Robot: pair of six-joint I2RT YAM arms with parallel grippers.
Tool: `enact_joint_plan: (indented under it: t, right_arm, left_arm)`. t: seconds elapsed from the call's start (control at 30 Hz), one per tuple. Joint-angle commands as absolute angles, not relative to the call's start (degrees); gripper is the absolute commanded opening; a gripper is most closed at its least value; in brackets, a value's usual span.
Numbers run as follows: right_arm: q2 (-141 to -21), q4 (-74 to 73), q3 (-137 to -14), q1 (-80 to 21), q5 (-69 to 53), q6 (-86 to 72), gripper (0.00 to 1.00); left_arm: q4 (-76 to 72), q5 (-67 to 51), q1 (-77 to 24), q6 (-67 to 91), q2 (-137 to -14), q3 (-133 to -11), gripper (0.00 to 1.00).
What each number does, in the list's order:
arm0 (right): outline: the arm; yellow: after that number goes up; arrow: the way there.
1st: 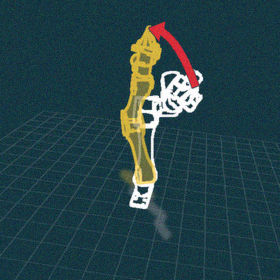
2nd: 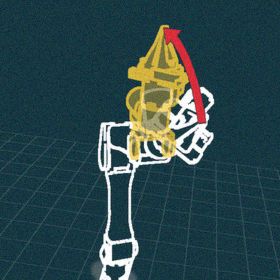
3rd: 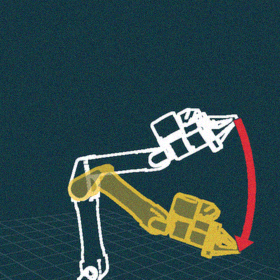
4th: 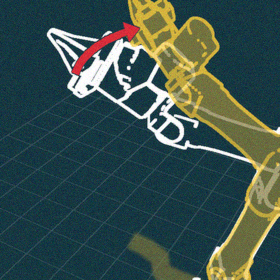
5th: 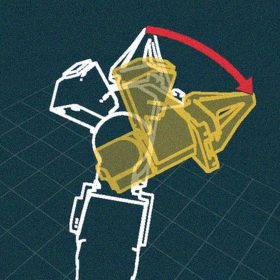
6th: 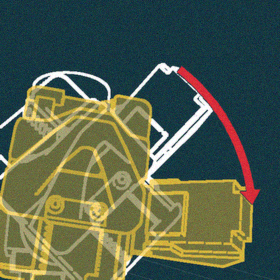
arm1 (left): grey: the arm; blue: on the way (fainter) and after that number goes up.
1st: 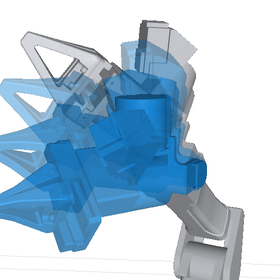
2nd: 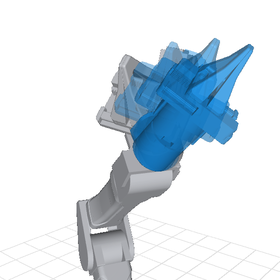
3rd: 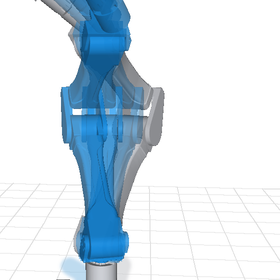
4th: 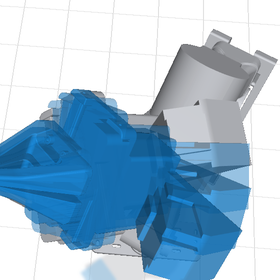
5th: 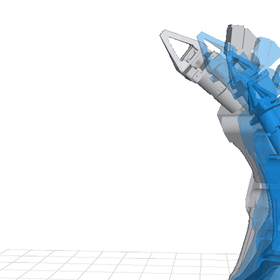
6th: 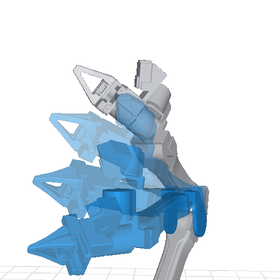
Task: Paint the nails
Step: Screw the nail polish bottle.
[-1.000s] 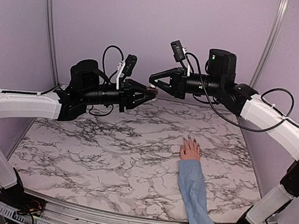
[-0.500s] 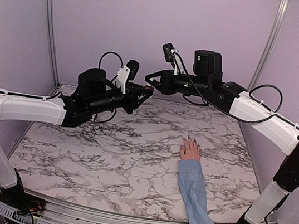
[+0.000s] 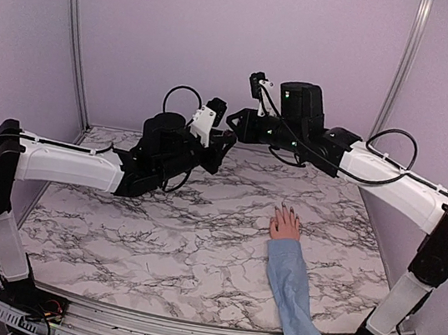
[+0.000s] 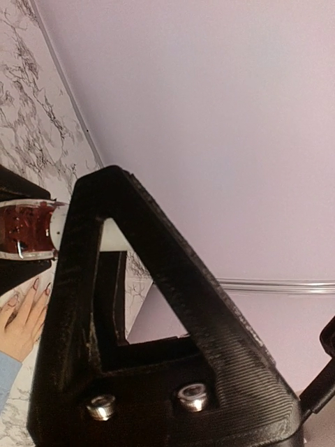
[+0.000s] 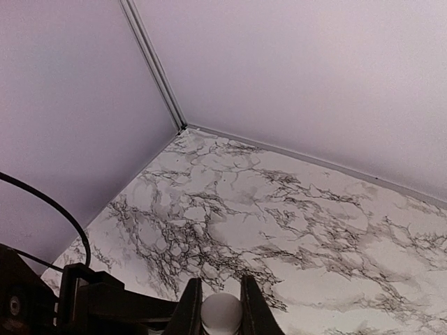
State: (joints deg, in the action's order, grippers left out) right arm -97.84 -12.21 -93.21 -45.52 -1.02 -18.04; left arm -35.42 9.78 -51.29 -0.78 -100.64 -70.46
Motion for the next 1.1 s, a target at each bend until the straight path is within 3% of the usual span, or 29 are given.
enact_joint_plan:
  t: [0.0, 0.2, 0.47, 0.83, 1.07]
  right_arm:
    - [-98.09, -10.81, -90.34, -47.78, 2.50, -19.49, 0.00]
    - [-98.37, -11.16, -90.73, -47.81, 2.69, -18.82, 0.00]
    - [-97.13, -10.22, -90.59, -47.65, 1.86, -16.79, 0.11]
    - [-94.64, -8.59, -90.97, -46.90, -1.49, -13.54, 0.45]
    - [-91.07, -6.47, -88.73, -43.98, -10.76, -10.20, 0.74]
  left_arm:
    - [-40.56, 12.27, -52.43, -2.02, -102.21, -73.97, 0.00]
    - [-41.02, 10.86, -52.48, -2.69, -103.20, -74.91, 0.00]
    - [-41.65, 7.30, -51.95, -1.69, -101.74, -72.30, 0.00]
    - [-42.05, 0.29, -50.61, 0.91, -100.09, -70.48, 0.00]
    - [-44.00, -13.63, -48.31, 5.01, -97.54, -67.59, 0.00]
